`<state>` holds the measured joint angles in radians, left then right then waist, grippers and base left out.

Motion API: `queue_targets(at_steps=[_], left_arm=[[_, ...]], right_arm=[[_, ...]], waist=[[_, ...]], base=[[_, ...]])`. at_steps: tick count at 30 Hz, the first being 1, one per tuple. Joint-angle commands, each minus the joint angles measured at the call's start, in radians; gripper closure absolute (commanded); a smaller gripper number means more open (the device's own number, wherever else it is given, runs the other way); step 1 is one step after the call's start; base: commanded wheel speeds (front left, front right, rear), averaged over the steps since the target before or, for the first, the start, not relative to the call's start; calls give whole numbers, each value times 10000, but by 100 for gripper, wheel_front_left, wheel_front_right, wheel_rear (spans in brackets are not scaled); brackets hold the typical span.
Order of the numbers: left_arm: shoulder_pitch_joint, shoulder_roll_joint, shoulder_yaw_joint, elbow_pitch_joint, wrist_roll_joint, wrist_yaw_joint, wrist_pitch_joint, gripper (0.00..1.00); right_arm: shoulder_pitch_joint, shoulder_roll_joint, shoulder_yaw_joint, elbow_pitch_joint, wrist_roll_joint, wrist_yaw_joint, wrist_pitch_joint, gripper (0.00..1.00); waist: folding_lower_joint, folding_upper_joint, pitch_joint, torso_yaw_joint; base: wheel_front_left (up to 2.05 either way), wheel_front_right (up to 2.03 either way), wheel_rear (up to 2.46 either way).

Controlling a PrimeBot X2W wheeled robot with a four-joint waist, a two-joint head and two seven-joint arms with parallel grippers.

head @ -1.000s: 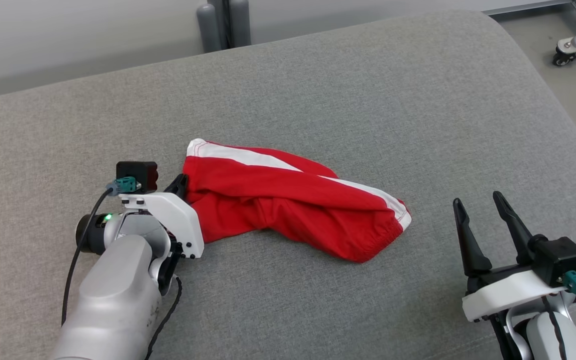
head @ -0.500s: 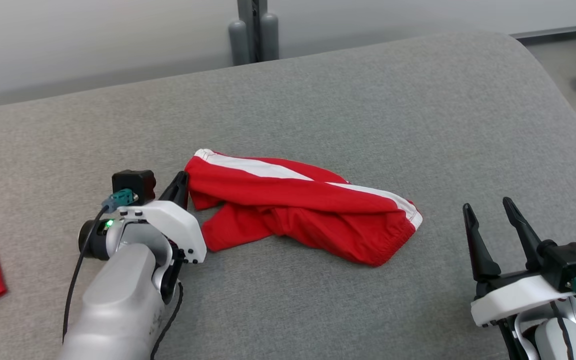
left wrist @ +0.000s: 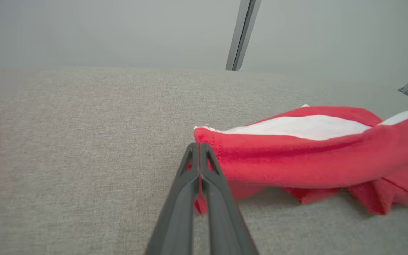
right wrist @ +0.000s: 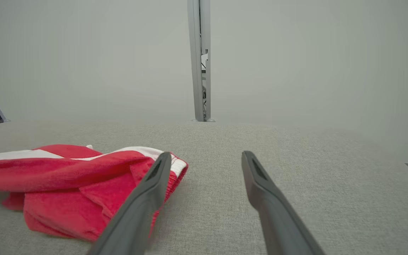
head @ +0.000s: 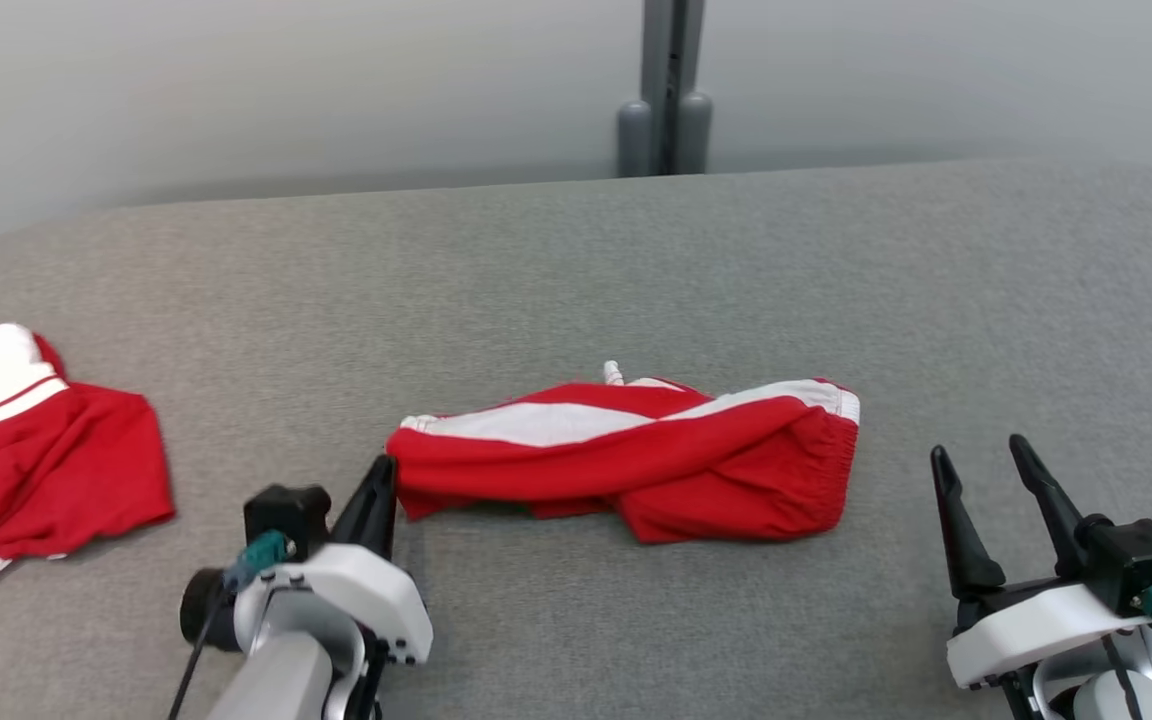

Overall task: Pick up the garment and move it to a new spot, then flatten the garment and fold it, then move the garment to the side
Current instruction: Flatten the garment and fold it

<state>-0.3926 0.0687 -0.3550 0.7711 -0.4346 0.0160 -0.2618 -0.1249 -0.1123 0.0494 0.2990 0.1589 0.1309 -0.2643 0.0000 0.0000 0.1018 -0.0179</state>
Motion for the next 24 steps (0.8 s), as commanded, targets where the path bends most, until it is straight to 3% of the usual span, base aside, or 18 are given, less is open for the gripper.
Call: queue_targets(at_steps=[1,6,10,11,12,13,19,24], left_arm=[[280,16,126,-272,126,20,-42,100],[1372,-14,477,-1155,685,-71,-31,100],[1892,-50,745,-1097,979,-57,-26,100],[2031,-62,834,-1061,1019,-45,-26,84],[2098,-69,933,-1131,1123,47,-26,53],[2251,-83,1027,-1160,1176,98,-26,2],[3030,-146,1665,-2106,1725,529,-26,0],[3461,-154,2117,-2880,2102,569,-25,0]], right_arm=[[76,-29,49,21,46,-3,0,0],[-58,20,296,140,88,-3,0,0],[-115,56,531,261,202,-3,0,0],[-140,62,603,281,248,-3,0,0],[-155,63,656,296,303,-3,0,0],[-156,75,693,324,359,-3,0,0],[37,187,771,436,626,-3,0,0],[77,286,783,421,719,-1,0,0]], waist=[[0,0,-204,322],[0,0,-310,446],[0,0,-408,304],[0,0,-441,237],[0,0,-475,176],[0,0,-520,120],[0,0,-817,-61],[0,0,-1037,-135]], base=[[0,0,0],[0,0,0],[0,0,0],[0,0,0],[0,0,0],[0,0,0],[0,0,0],[0,0,0]])
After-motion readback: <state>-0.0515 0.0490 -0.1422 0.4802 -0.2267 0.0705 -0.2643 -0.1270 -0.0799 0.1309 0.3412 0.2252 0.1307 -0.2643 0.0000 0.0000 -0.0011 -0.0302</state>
